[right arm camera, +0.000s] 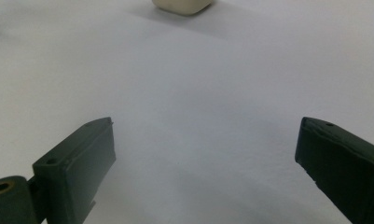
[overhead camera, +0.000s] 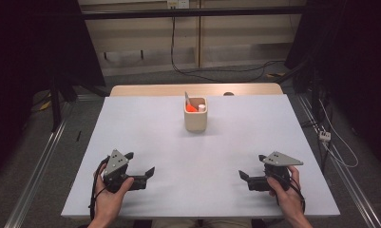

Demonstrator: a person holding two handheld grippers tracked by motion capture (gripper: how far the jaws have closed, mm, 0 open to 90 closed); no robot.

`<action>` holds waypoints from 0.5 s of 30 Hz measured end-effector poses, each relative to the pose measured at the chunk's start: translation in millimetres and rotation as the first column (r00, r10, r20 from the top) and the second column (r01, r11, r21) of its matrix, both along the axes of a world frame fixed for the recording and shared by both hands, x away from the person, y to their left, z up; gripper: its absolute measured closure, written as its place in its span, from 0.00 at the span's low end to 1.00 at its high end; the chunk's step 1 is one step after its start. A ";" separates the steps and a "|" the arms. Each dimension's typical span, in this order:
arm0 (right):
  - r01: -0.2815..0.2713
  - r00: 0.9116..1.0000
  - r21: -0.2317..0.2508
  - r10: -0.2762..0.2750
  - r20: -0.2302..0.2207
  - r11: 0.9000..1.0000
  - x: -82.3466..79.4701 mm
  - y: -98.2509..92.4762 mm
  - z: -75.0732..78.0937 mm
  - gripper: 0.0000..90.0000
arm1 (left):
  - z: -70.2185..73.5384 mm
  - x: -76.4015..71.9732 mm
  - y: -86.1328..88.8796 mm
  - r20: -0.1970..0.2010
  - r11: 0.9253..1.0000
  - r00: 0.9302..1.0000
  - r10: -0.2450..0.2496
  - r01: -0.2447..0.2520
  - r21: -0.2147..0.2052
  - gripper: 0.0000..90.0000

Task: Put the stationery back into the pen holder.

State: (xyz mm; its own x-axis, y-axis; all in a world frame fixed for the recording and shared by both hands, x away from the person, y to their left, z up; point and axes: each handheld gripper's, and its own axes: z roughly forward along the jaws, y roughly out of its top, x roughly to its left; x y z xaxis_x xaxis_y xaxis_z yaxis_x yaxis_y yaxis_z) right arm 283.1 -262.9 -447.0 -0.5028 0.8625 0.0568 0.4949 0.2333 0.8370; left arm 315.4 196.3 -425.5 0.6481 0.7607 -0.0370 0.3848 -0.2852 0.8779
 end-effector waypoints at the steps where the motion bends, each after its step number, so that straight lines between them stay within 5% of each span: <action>1: -0.001 1.000 -0.001 0.001 0.000 1.000 -0.1 0.3 0.0 0.05 | -0.9 0.0 0.2 -0.001 1.000 1.000 0.002 -0.002 0.000 0.07; 10: -0.010 1.000 0.001 0.010 0.003 1.000 0.3 -0.2 0.1 0.05 | -7.0 0.6 1.9 0.028 1.000 1.000 0.000 0.001 -0.021 0.07; 15: -0.009 1.000 0.001 0.009 0.004 1.000 0.3 -0.5 -0.2 0.05 | -10.4 0.6 3.1 0.007 0.999 1.000 0.020 -0.020 -0.040 0.07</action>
